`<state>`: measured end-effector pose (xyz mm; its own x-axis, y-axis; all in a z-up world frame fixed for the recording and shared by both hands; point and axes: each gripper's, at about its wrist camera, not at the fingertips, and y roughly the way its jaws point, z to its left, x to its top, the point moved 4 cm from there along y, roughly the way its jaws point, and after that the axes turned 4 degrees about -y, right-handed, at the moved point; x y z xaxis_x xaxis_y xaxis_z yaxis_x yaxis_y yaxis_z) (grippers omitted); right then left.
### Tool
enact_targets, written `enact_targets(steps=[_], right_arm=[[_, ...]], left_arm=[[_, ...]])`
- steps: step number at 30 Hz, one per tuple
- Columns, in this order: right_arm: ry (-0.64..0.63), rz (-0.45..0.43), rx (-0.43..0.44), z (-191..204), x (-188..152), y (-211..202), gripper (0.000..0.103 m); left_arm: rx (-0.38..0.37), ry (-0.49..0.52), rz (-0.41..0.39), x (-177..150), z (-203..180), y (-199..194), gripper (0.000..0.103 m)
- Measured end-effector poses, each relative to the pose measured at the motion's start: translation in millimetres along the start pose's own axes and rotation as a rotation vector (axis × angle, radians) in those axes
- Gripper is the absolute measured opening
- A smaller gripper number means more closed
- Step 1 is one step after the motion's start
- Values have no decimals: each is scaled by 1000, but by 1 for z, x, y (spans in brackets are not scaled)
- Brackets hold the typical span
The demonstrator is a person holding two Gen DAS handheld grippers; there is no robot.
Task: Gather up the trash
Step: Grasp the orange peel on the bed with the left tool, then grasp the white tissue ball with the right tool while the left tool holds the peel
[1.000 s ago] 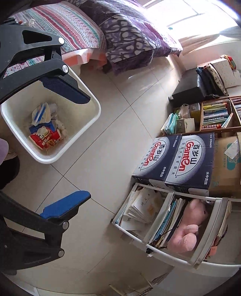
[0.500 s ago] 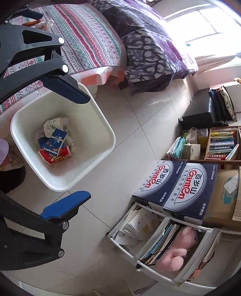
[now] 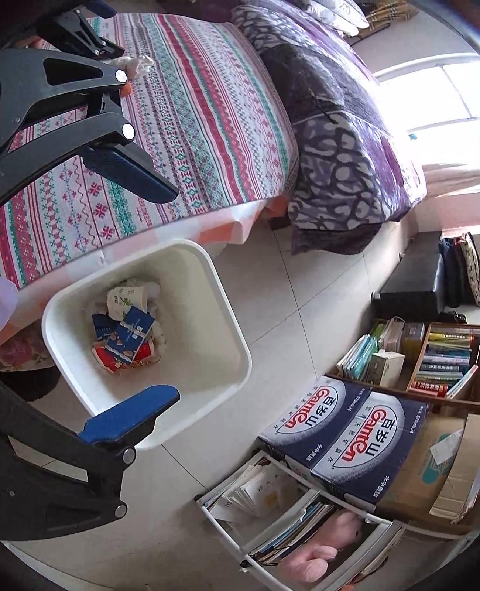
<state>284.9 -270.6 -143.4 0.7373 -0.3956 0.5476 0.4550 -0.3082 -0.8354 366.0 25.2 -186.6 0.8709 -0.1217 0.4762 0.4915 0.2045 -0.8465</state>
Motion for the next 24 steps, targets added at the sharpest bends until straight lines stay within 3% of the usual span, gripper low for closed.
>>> enact_targets(steps=[6, 13, 17, 20, 21, 24], right_arm=[[-42, 41, 44, 40, -8, 6, 95], [-62, 75, 85, 78, -15, 12, 95], [-74, 99, 108, 98, -21, 16, 95], [-97, 106, 109, 110, -25, 18, 95], [-100, 111, 115, 115, -27, 19, 95], [-104, 130, 148, 128, -32, 24, 95]], left_arm=[[-10, -97, 157, -9, 57, 56, 96], [-53, -152, 200, -13, 73, 85, 94], [-75, -153, 266, -22, 74, 96, 77], [-108, -163, 296, -29, 78, 100, 49], [-123, -166, 294, -29, 79, 99, 32], [-121, -174, 271, -27, 86, 90, 23]])
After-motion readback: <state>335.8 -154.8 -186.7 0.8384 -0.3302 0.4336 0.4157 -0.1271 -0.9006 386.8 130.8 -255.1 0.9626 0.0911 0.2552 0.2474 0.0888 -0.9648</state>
